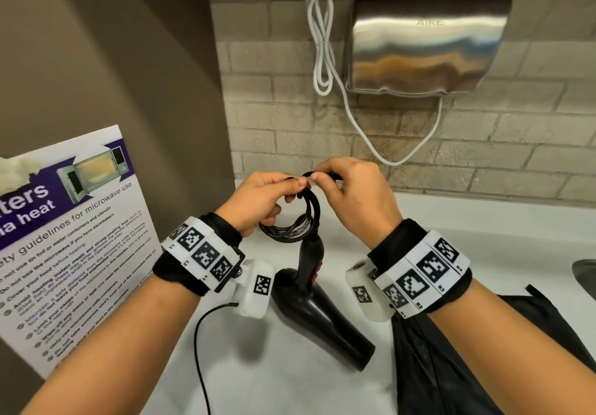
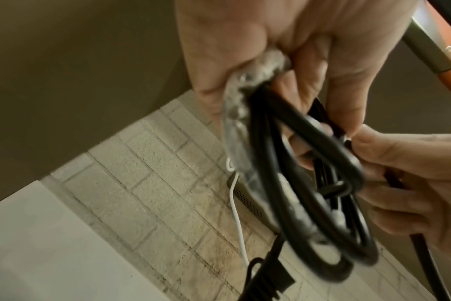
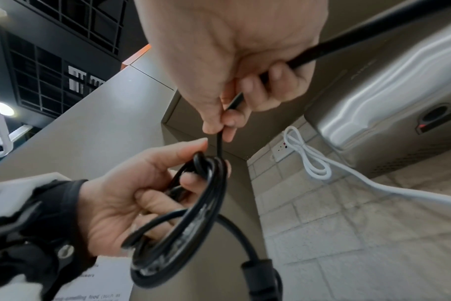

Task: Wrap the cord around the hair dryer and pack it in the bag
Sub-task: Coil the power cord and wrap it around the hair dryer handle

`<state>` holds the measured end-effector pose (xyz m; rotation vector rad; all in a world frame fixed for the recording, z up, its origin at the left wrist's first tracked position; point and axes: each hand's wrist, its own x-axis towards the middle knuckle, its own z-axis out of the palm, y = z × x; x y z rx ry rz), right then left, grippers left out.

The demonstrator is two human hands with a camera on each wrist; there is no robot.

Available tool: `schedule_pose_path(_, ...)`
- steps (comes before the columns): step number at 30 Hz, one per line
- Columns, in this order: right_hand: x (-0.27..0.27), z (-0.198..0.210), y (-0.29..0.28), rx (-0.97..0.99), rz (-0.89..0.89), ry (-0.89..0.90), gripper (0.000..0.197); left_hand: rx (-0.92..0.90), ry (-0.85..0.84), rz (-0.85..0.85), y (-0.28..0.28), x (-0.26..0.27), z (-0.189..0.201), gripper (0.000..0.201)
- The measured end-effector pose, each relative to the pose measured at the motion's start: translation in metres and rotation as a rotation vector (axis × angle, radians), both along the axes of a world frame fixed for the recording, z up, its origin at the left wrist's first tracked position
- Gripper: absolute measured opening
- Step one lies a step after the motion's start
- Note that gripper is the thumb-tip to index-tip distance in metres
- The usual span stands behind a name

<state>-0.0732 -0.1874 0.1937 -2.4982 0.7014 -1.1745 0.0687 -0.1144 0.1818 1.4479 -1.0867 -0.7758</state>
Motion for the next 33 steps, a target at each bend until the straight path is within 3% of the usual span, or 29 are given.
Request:
schedule_pose_path(5,-0.020,-0.001,-0.020,0.292,0.200,0.192,0.020,0.025,-0.046,0.008,0.001,0.004,-0.002,0.015)
schedule_pose_path(8,-0.042,-0.002,-0.027,0.425,0.229,0.213,0.019,0.021,-0.055,0.022,-0.002,0.005,-0.003,0.013)
schedule_pose_path(12,-0.070,-0.011,-0.035,0.525,0.108,0.254,0.019,-0.033,-0.048,0.089,-0.010,0.001,-0.009,0.019)
schedule_pose_path(15,-0.087,-0.030,-0.038,0.498,-0.024,0.465,0.017,-0.073,-0.029,0.138,-0.016,0.000,-0.014,0.018)
schedule_pose_path(17,-0.092,-0.043,-0.035,0.535,-0.063,0.517,0.011,-0.093,-0.013,0.159,-0.019,-0.001,-0.016,0.014)
schedule_pose_path(19,-0.090,-0.053,-0.030,0.633,-0.043,0.342,0.016,-0.114,0.014,0.175,-0.020,-0.003,-0.015,0.010)
schedule_pose_path(24,-0.070,-0.044,-0.015,0.774,0.156,-0.427,0.023,-0.176,0.087,0.223,-0.020,-0.005,-0.012,0.010)
schedule_pose_path(28,-0.057,-0.037,0.001,0.774,0.290,-0.586,0.023,-0.223,0.093,0.259,-0.018,-0.005,-0.011,0.009)
schedule_pose_path(30,-0.060,-0.042,0.002,0.791,0.280,-0.491,0.021,-0.244,0.089,0.294,-0.017,-0.001,-0.011,0.009)
schedule_pose_path(33,-0.078,-0.058,0.002,0.783,0.250,0.026,0.019,-0.267,0.088,0.346,-0.016,0.007,-0.013,0.009)
